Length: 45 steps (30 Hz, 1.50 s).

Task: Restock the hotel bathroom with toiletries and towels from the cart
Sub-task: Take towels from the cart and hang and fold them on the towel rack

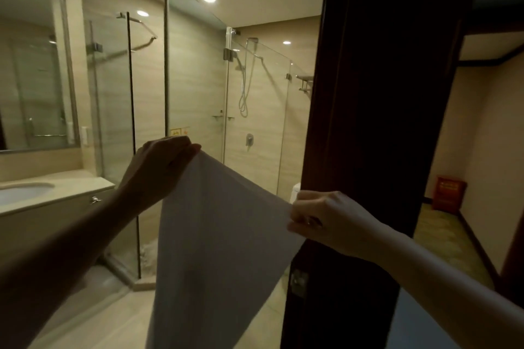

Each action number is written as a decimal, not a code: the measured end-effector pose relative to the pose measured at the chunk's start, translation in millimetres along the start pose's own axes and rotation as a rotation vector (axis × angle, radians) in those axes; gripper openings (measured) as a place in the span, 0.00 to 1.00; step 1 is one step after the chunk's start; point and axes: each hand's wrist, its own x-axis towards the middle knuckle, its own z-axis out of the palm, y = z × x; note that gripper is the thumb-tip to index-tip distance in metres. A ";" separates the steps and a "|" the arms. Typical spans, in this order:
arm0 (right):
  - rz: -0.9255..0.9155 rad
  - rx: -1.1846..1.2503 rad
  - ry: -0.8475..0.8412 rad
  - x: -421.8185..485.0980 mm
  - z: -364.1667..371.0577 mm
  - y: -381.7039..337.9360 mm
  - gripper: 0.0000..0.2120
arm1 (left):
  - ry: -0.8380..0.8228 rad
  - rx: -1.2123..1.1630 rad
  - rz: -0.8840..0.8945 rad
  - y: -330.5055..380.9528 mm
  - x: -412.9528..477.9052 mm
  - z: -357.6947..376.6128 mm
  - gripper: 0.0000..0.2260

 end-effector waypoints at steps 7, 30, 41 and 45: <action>0.029 0.294 0.126 74.5 58.2 0.7 0.06 | 0.011 0.064 0.009 -82.2 21.6 0.5 0.20; 0.066 0.473 0.203 259.7 187.9 54.7 0.07 | 0.051 0.086 0.012 -241.7 80.0 31.2 0.12; 0.025 0.577 0.121 341.8 231.5 135.8 0.07 | 0.013 0.077 0.042 -295.3 134.2 98.0 0.15; 0.017 0.627 0.119 360.7 239.7 164.9 0.24 | 0.055 0.056 0.033 -311.2 158.5 129.5 0.18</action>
